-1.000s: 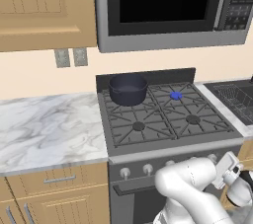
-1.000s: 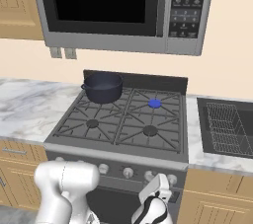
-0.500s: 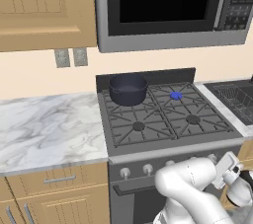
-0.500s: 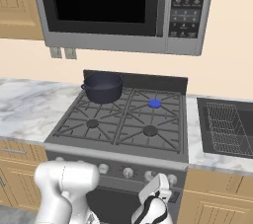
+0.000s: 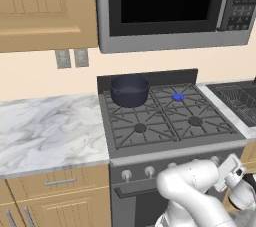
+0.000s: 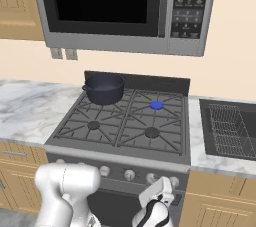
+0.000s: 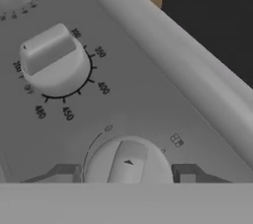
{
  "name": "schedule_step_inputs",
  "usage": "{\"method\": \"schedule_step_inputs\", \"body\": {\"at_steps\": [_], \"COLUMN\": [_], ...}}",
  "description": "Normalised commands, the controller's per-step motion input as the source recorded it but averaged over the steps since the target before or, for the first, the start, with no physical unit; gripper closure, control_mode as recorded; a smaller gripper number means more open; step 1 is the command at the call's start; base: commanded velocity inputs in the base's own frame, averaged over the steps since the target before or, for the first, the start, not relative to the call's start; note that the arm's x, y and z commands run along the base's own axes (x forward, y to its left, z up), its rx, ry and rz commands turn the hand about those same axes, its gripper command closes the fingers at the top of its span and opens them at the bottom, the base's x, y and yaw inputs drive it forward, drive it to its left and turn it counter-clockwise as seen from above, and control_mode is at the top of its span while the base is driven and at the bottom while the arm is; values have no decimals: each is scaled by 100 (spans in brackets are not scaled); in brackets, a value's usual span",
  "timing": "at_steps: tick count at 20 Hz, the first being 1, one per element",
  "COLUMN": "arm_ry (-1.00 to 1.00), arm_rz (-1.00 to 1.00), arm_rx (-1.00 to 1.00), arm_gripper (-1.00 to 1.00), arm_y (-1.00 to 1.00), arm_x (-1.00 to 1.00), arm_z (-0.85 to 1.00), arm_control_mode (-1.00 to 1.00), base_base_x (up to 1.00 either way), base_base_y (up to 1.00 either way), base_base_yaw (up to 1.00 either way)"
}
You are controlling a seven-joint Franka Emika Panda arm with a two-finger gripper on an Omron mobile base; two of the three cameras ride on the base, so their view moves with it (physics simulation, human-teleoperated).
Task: Turn off the rear right burner of the stove.
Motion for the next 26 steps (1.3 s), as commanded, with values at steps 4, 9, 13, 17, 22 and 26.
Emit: {"method": "schedule_step_inputs", "body": {"at_steps": [4,9,13,17,22,26], "arm_ry": [0,3,5,9,11,11], "arm_rz": [-10,-12,-10,-9,-7,-7], "arm_rx": [27,33,34,34,33,31], "arm_gripper": [100,100,100,100,100,100], "arm_y": [0,0,0,0,0,0], "arm_x": [0,0,0,0,0,0], "arm_z": [5,7,3,3,0,0], "arm_control_mode": [-100,-100,-100,-100,-100,-100], "base_base_x": [0,0,0,0,0,0], "base_base_y": [0,0,0,0,0,0], "base_base_yaw": [0,0,0,0,0,0]}}
